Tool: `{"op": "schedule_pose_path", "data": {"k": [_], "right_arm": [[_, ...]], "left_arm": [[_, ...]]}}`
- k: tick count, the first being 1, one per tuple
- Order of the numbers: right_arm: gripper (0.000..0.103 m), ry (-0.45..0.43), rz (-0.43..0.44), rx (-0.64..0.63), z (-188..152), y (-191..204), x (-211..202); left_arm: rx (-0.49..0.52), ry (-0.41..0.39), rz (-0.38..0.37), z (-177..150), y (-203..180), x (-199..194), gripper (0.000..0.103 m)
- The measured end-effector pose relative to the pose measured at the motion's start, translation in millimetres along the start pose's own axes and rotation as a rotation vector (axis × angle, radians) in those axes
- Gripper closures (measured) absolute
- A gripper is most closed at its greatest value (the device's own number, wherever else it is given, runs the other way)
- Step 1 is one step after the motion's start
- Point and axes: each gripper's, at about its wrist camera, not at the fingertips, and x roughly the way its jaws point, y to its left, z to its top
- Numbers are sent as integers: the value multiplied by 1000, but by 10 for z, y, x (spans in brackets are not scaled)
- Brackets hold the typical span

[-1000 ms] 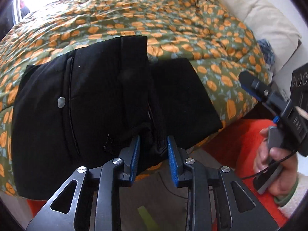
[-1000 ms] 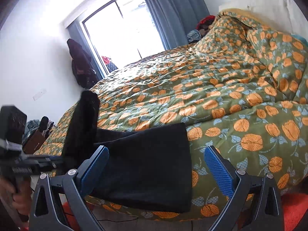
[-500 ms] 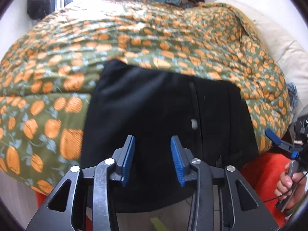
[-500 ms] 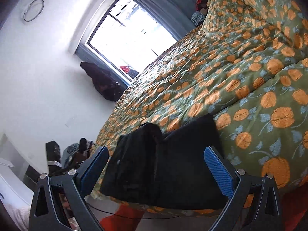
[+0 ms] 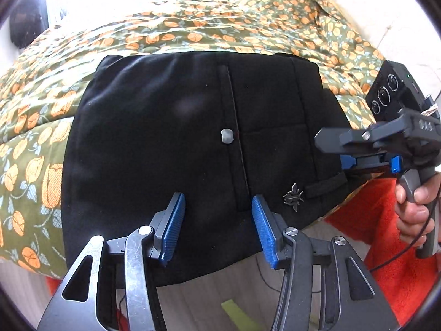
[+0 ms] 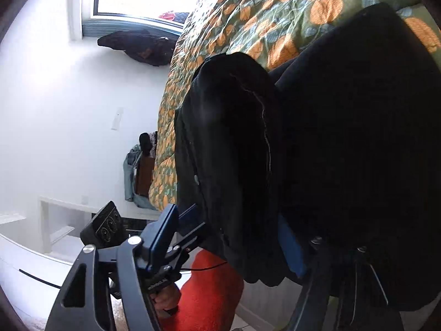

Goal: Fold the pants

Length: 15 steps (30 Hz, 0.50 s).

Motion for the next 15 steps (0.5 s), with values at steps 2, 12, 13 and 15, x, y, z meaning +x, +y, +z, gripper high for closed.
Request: {"op": "schedule_pose_path", "data": {"k": [2, 12, 13, 15], "right_arm": [[57, 35, -107, -70, -12, 81, 90], [85, -123, -39, -203, 32, 633, -536], [85, -125, -37, -193, 42, 609, -616], [85, -125, -47, -164, 37, 502, -753]], "left_arm": [[-3, 1, 5, 5, 16, -28, 49], [-154, -152, -12, 381, 381, -935, 38], [-170, -162, -11, 385, 430, -984, 38], [-190, -176, -4, 365, 485, -1031, 38]]}}
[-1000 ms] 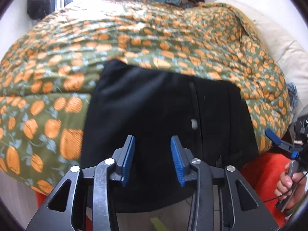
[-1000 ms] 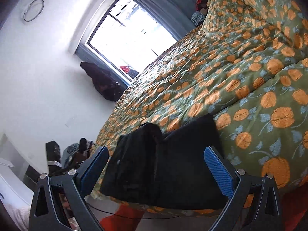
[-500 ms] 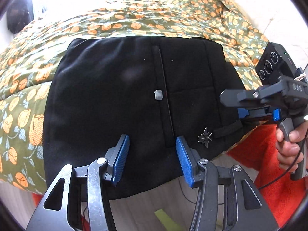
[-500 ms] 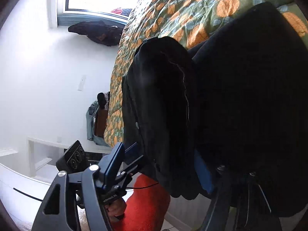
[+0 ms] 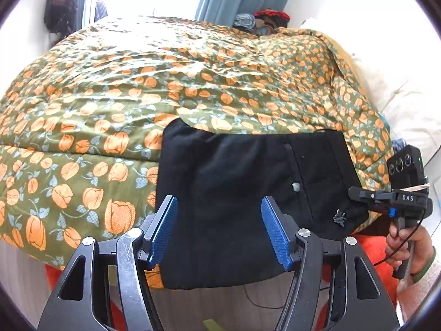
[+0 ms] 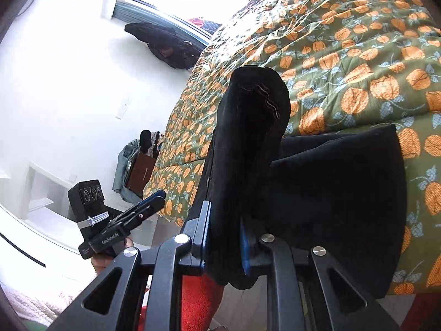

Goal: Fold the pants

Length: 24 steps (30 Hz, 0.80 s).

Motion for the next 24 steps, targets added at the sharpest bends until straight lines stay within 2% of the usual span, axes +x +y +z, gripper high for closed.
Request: {"op": "schedule_pose_path", "data": {"k": [7, 10, 12, 15, 17, 19, 24], "right_arm": [[85, -47, -54, 123, -96, -622, -446], [86, -8, -128, 165, -144, -910, -399], [85, 6, -176, 167, -183, -1000, -296], [74, -11, -218, 165, -151, -991, -328], [72, -19, -303, 91, -118, -823, -405], [71, -64, -418, -60, -41, -466, -476], [71, -122, -457, -389, -84, 268, -374]], "left_arm": [[13, 61, 21, -120, -25, 189, 38], [72, 81, 49, -179, -161, 282, 38], [122, 91, 97, -204, -256, 346, 38], [184, 103, 180, -242, -363, 425, 38], [224, 108, 220, -272, -418, 477, 38], [263, 117, 260, -312, -477, 556, 38], [280, 162, 331, -394, -555, 736, 38]]}}
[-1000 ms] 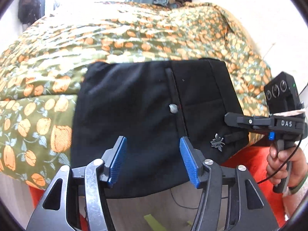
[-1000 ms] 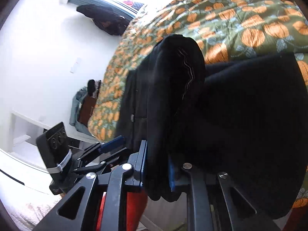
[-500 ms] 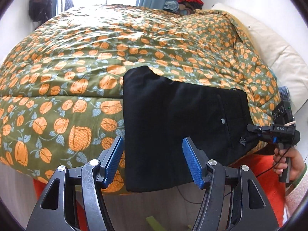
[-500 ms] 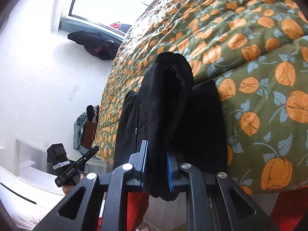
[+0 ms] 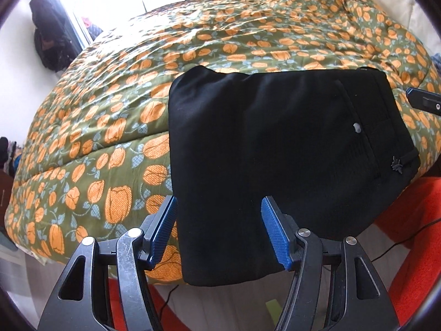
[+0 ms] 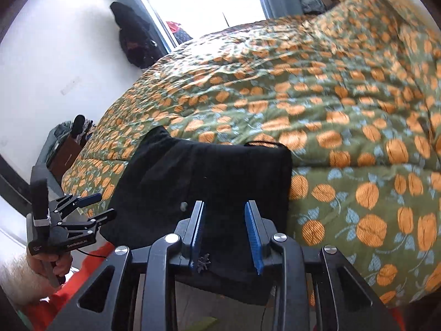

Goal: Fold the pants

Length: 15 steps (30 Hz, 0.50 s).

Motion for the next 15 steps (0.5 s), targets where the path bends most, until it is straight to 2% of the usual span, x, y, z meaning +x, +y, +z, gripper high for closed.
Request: {"op": "schedule_pose_path", "data": {"k": [2, 6, 10, 15], "right_arm": [[71, 12, -8, -58, -47, 147, 154], [71, 138, -88, -80, -416, 116, 516], [72, 120, -83, -35, -501, -4, 562], [72, 116, -88, -51, -529, -9, 592]], "left_arm": [[1, 18, 16, -13, -24, 36, 38], [13, 38, 29, -36, -80, 84, 38], [19, 48, 41, -48, -110, 122, 38], [16, 54, 39, -55, -109, 141, 37]]}}
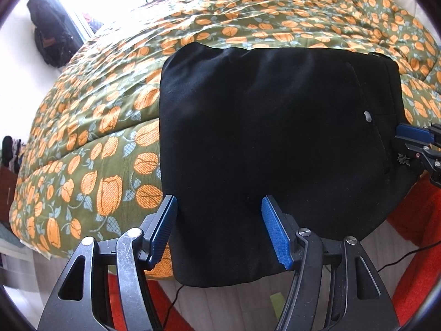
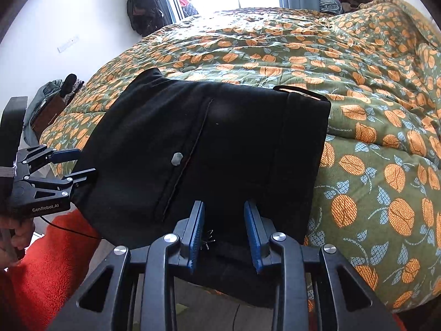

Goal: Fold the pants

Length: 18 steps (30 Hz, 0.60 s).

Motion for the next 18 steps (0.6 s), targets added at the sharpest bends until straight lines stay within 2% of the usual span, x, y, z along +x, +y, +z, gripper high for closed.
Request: {"op": "schedule_pose_path", "data": {"k": [7, 11, 18], "right_arm": [[72, -43, -32, -9, -94, 49, 13], [72, -45, -53, -35, -98, 90, 21], [72, -48, -59, -38, -108, 86, 35]], "left_arm": [[0, 11, -7, -21, -1, 55, 36], [-9, 22, -3, -12, 21, 127, 27], [-64, 48, -48, -21, 144, 249, 18]]}}
